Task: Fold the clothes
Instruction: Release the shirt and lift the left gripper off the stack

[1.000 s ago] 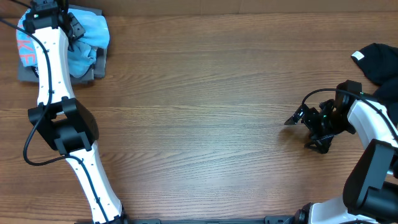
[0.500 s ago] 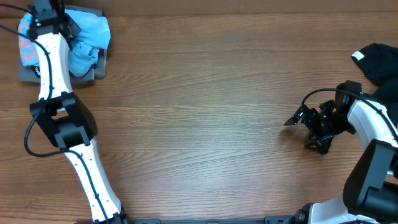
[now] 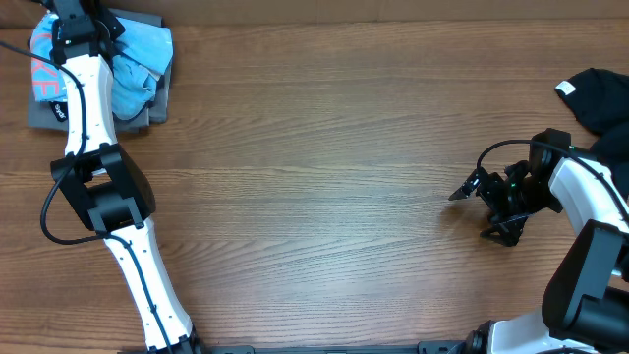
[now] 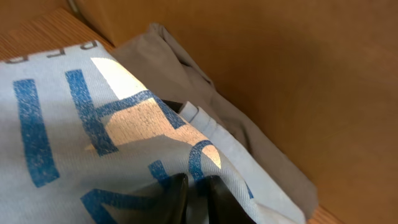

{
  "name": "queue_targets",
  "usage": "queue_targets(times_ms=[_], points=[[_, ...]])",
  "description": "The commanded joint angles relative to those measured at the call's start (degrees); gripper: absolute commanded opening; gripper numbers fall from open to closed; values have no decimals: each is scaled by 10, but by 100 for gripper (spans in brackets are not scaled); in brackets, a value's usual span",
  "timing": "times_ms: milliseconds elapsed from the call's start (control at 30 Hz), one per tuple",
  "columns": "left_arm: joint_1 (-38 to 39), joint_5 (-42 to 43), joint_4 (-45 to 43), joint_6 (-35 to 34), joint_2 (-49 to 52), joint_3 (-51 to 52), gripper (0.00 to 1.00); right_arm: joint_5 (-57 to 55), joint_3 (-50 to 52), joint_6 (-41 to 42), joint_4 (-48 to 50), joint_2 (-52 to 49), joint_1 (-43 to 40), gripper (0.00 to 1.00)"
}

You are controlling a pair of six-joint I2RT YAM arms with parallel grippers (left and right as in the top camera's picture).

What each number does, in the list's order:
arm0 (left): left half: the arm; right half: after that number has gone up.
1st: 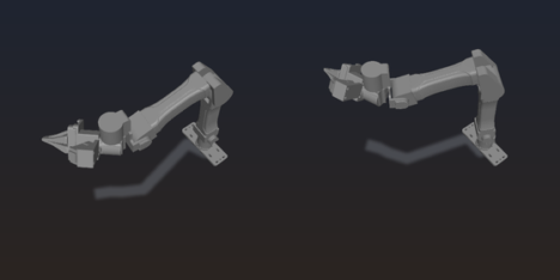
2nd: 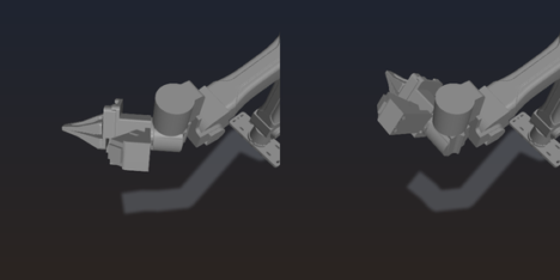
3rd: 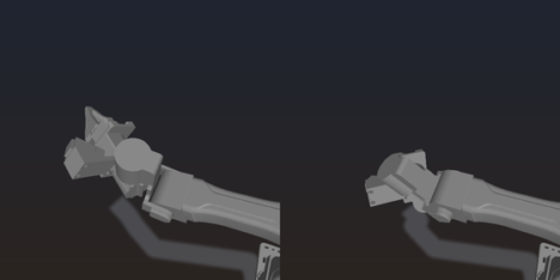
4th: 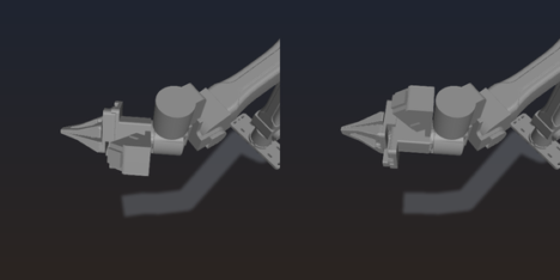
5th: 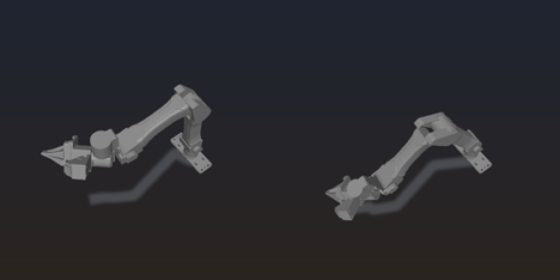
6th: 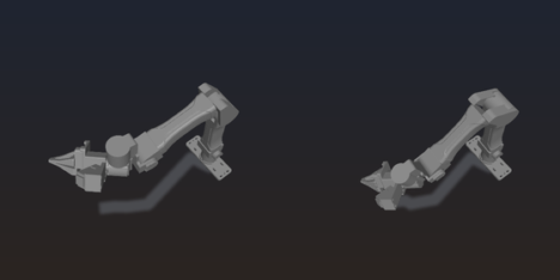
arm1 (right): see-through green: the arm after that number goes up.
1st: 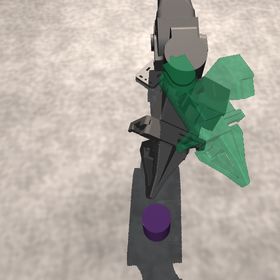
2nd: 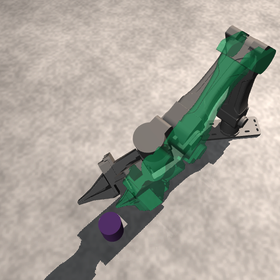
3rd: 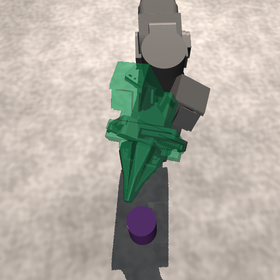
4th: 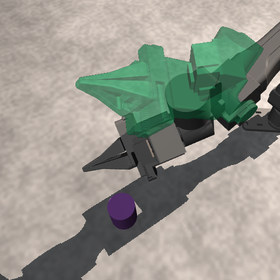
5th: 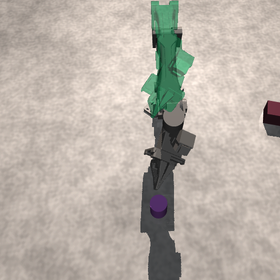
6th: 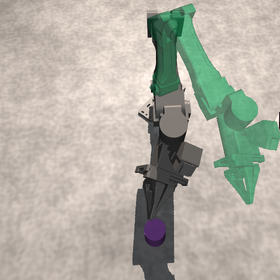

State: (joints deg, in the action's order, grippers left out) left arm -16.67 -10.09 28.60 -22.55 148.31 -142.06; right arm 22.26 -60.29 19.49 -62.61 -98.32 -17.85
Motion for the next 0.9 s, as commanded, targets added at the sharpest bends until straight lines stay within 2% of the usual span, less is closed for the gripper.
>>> queue_targets(times_ms=[0, 100, 200, 333, 500, 567, 633, 800, 867], points=[[-10, -30, -4, 47, 5, -3, 21, 3, 3, 3, -5, -2, 2, 100], [-19, -30, 7, 58, 5, -3, 26, 3, 3, 3, -11, -2, 2, 100], [-26, -30, 14, 58, -14, -3, 23, 3, 3, 3, -12, -2, 2, 100], [-29, -29, 16, 59, -63, -6, 26, 3, 3, 3, -11, -2, 2, 100], [-30, -34, 64, 102, -109, -6, 23, 3, 3, 3, -7, -2, 2, 100], [-34, -49, 84, 116, -108, -6, 26, 3, 3, 3, -3, -2, 2, 100], [-41, -60, 114, 116, -100, -6, 24, 3, 3, 3, 2, -2, 2, 100], [-54, -55, 144, 116, -69, -5, 24, 3, 3, 2, 6, -2, 2, 100], [-56, -43, 151, 117, -54, -5, 27, 3, 3, 2, 6, -2, 2, 100]])
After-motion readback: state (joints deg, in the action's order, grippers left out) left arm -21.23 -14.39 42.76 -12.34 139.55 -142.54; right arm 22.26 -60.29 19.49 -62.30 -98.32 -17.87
